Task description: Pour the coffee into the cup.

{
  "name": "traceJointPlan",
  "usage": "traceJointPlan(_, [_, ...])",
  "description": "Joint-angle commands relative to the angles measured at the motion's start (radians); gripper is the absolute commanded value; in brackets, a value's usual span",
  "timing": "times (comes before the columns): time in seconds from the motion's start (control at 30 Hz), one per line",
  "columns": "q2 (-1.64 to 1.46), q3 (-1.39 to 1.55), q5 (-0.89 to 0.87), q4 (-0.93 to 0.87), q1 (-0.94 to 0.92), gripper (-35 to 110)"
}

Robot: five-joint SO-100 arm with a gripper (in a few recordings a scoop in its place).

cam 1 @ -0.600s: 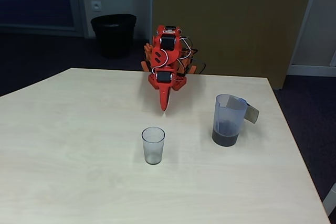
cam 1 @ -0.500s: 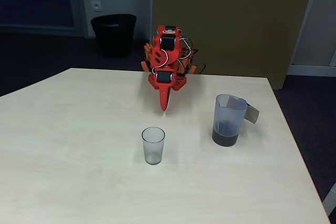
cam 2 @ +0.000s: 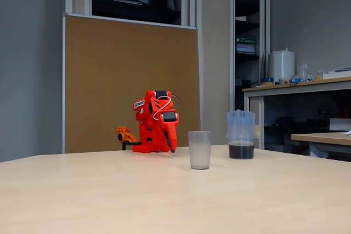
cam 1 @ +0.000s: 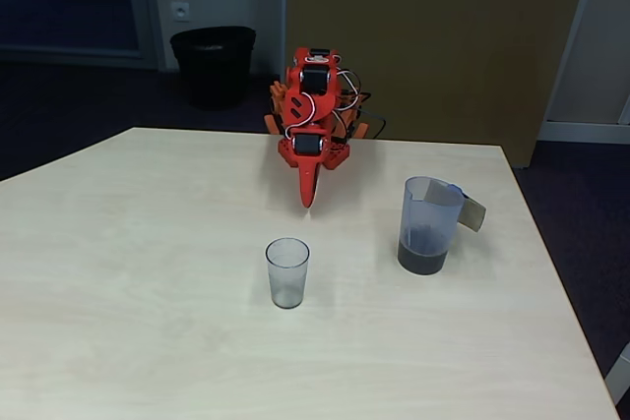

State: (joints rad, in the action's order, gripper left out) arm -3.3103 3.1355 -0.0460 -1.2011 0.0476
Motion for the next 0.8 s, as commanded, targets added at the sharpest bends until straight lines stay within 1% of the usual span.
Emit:
traceJointPlan(0.0, [-0.014,0.006,-0.020,-0.012,0.006,0])
traceJointPlan(0.63, [-0.011,0.006,-0.018,-0.011,0.009,0])
traceJointPlan(0.77, [-0.018,0.006,-0.020,-0.014,-0.034,0])
